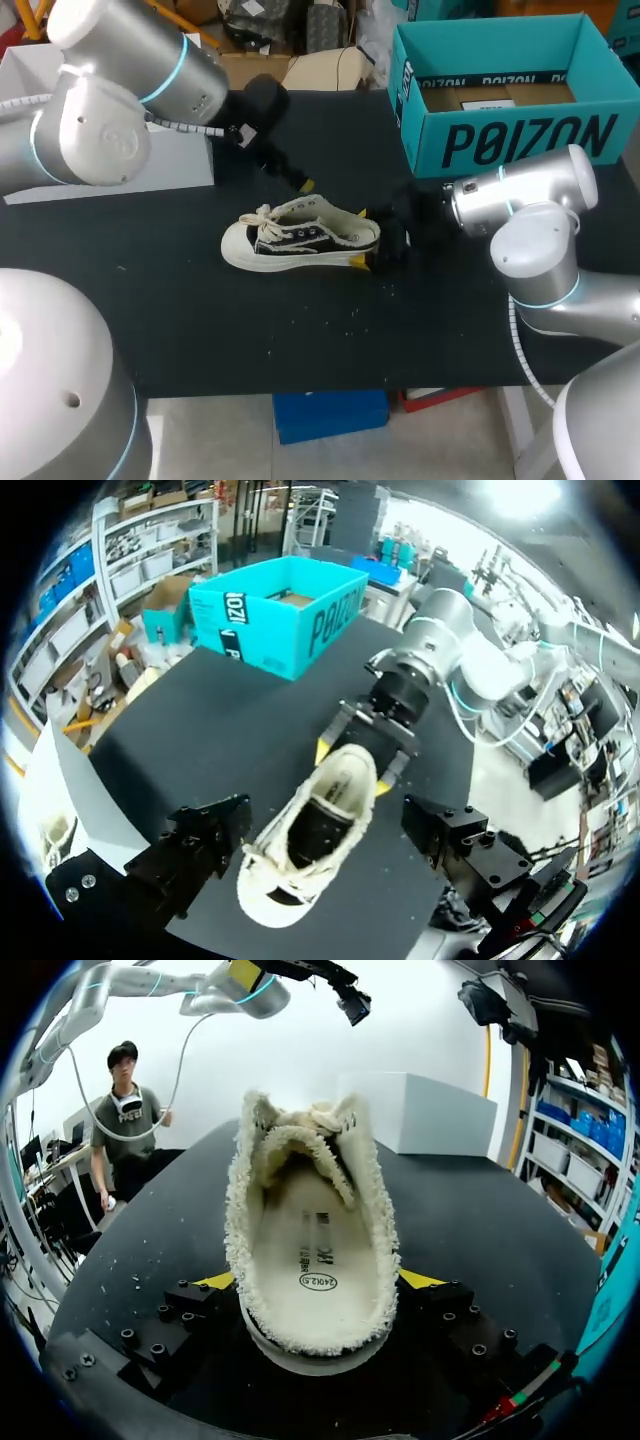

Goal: Take the shoe out of the shoebox, open the shoe tongue, remove and reinsert the insole, then place the shoe into the shoebox

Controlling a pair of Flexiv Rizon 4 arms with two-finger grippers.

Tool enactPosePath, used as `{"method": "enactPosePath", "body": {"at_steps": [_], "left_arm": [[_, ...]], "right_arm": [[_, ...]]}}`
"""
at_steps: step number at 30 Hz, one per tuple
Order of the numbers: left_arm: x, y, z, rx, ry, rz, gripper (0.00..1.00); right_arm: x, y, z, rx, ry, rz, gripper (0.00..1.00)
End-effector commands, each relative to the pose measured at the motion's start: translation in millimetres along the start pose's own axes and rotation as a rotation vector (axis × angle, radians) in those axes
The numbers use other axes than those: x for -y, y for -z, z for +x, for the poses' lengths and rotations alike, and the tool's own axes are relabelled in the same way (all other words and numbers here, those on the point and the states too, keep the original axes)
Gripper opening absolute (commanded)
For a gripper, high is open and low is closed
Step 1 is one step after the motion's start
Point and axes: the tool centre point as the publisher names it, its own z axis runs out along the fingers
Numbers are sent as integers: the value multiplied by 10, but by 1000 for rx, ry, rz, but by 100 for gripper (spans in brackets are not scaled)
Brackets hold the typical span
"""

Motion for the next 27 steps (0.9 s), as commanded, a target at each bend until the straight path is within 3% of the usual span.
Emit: {"method": "enactPosePath", "body": {"at_steps": [1, 15, 17, 23, 27], "left_arm": [[83, -86, 35, 126, 762, 14, 100], [83, -86, 35, 126, 762, 14, 100], [131, -72, 114, 84, 779, -41, 100], [173, -87, 299, 112, 733, -230, 100], [140, -139, 348, 194, 712, -358, 100]], "right_arm": [[4, -25, -18, 1, -1, 2, 0], [4, -25, -18, 1, -1, 2, 0], [4, -25, -18, 1, -1, 2, 0], [4, -25, -18, 1, -1, 2, 0], [4, -25, -18, 1, -1, 2, 0]]}}
